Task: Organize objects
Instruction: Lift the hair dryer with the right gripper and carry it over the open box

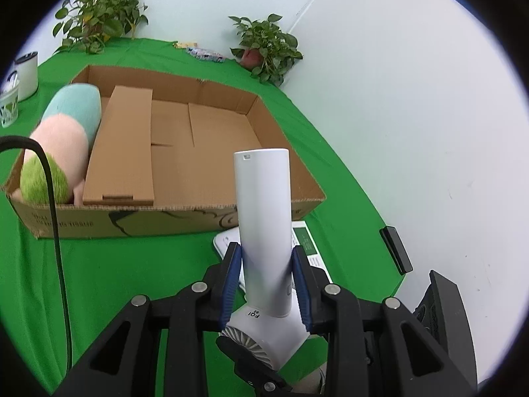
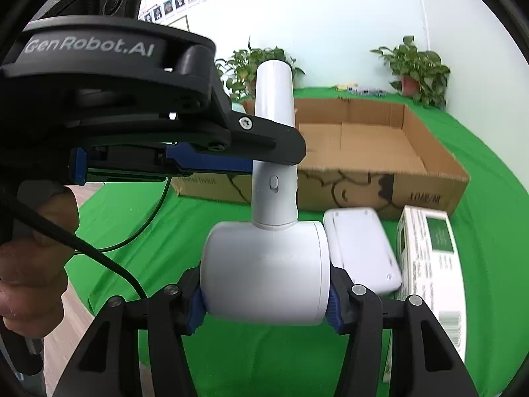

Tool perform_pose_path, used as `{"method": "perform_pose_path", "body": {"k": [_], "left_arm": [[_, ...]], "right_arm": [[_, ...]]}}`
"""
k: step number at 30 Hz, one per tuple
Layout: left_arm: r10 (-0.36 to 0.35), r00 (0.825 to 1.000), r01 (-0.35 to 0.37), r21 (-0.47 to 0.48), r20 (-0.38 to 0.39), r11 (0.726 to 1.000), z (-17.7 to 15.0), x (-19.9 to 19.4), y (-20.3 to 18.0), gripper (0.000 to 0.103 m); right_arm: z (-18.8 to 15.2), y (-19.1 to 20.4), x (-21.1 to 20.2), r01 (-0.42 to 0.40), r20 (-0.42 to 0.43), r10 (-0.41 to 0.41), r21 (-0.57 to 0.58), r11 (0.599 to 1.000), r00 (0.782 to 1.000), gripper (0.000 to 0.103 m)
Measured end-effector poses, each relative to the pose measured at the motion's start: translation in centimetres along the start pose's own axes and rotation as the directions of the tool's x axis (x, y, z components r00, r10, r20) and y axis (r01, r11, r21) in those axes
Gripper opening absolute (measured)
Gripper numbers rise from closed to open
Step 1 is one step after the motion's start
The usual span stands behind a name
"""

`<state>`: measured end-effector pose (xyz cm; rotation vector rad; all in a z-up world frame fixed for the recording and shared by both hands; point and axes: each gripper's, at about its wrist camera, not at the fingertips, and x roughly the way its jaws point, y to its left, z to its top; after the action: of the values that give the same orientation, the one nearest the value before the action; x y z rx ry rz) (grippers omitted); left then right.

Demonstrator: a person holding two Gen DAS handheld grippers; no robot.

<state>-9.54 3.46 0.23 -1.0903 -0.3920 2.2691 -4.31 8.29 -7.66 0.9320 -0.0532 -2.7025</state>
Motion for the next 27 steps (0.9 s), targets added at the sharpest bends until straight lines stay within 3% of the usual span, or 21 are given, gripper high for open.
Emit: {"method": "perform_pose_path", "body": {"k": [9, 17, 27], "left_arm": [[0.012, 0.999, -0.015, 0.089, 0.032, 0.996, 5.0, -0.4, -2.1, 0.030], [0.021, 0.999, -0.024, 0.141, 0.027, 0.990, 9.8, -0.1, -2.6, 0.030], [0.026, 1.000, -0.028, 0.122, 0.013, 0.992, 13.8, 1.0, -1.2, 0.030]], "right_arm": [[4.2, 0.5, -0.9, 0.010, 0.063, -0.011, 0.024, 1.000, 0.998, 0.054], [9.1, 0.2, -0.7, -0.008, 0.026, 0.006, 0.070, 0.998, 1.000, 0.053], [13.9, 0.2, 0.9, -0.019, -0.005, 0.020, 0.078, 0.997, 1.000, 0.053]]}}
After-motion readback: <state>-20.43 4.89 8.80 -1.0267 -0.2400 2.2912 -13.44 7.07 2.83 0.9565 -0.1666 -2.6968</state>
